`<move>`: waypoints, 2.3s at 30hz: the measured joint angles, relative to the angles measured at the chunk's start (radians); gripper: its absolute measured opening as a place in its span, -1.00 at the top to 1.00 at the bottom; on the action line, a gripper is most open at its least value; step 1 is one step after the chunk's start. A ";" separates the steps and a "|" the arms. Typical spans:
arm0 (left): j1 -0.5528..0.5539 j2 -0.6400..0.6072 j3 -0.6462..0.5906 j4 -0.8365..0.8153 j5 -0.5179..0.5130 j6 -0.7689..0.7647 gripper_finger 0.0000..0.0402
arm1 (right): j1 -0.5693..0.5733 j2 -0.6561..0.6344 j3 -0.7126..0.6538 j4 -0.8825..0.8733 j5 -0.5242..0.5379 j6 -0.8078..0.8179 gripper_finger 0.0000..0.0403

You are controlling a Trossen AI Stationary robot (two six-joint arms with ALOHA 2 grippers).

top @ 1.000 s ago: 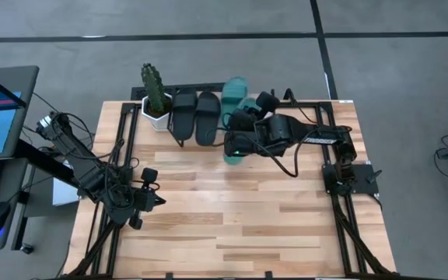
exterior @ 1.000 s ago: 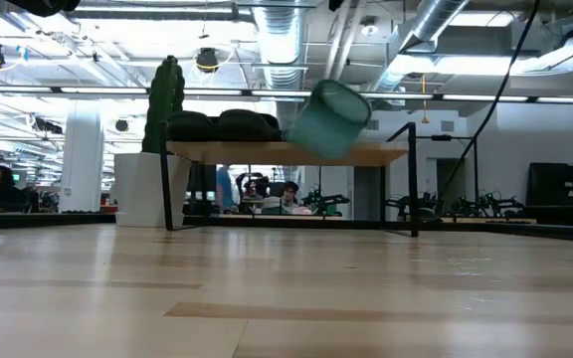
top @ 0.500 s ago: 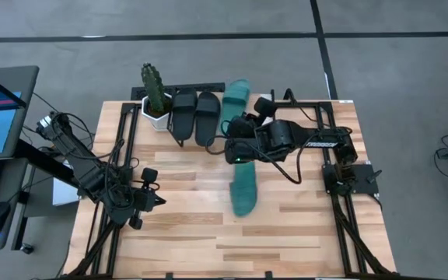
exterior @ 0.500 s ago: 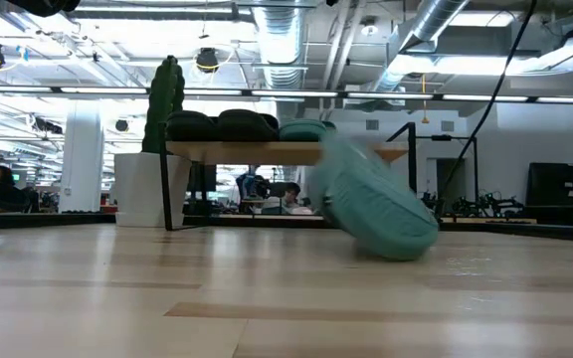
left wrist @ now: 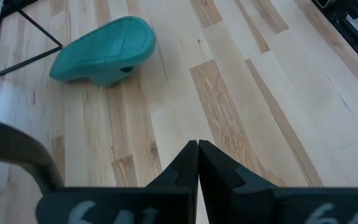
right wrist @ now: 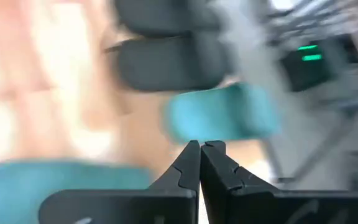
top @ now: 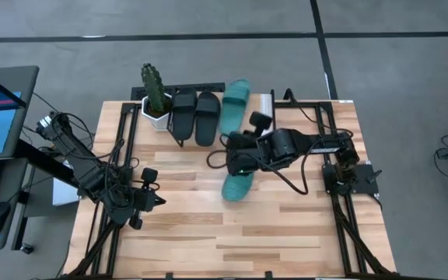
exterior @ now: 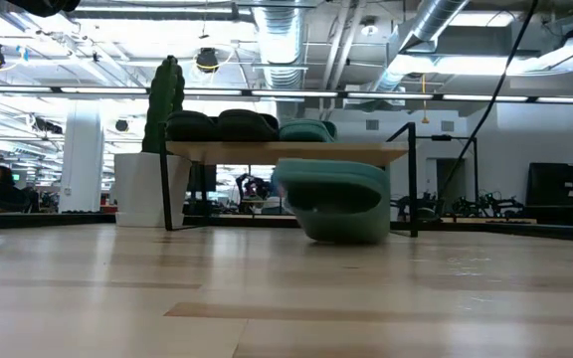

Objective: Pick and place slides into the shelf
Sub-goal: Put the green slide on the shelf

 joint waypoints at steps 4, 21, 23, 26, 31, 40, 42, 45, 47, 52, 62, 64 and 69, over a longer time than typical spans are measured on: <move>0.000 0.000 0.000 0.000 0.000 0.000 0.99 | 0.049 -0.001 -0.029 0.000 -0.198 0.037 1.00; 0.000 0.000 0.000 0.000 0.008 -0.012 0.99 | 0.333 0.000 -0.664 0.068 -0.292 0.506 0.94; 0.000 0.000 0.000 0.000 -0.001 -0.012 0.99 | 0.348 0.001 -0.720 0.151 -0.292 0.518 0.85; 0.000 0.000 0.000 0.001 -0.003 -0.007 0.99 | 0.359 0.001 -0.772 0.295 -0.282 0.511 0.67; 0.000 0.000 0.000 0.001 -0.004 -0.007 0.99 | 0.343 0.001 -0.796 0.514 -0.251 0.439 0.34; 0.000 0.000 0.000 0.000 0.004 -0.020 0.99 | 0.297 0.001 -0.837 0.743 -0.241 0.162 -0.12; 0.000 0.000 0.000 0.000 0.007 -0.021 0.99 | 0.290 0.001 -0.839 0.740 -0.234 0.141 -0.15; 0.000 0.000 0.000 0.000 0.009 -0.017 0.99 | 0.280 0.001 -0.839 0.741 -0.226 0.114 -0.14; 0.000 0.000 0.000 0.000 0.009 -0.014 0.99 | 0.271 0.001 -0.839 0.736 -0.227 0.100 -0.12; 0.000 0.000 0.000 0.000 0.009 -0.014 0.99 | 0.255 0.031 -0.838 0.744 -0.243 0.064 -0.05; 0.000 -0.001 0.000 0.001 0.010 -0.016 0.99 | 0.229 0.140 -0.835 0.643 -0.160 0.068 0.03; 0.000 0.000 0.000 0.001 0.011 -0.021 0.99 | 0.218 0.165 -0.819 0.661 -0.120 0.070 0.06; 0.001 0.000 0.000 0.003 0.010 -0.018 0.99 | 0.212 0.201 -0.801 0.665 -0.080 0.068 0.14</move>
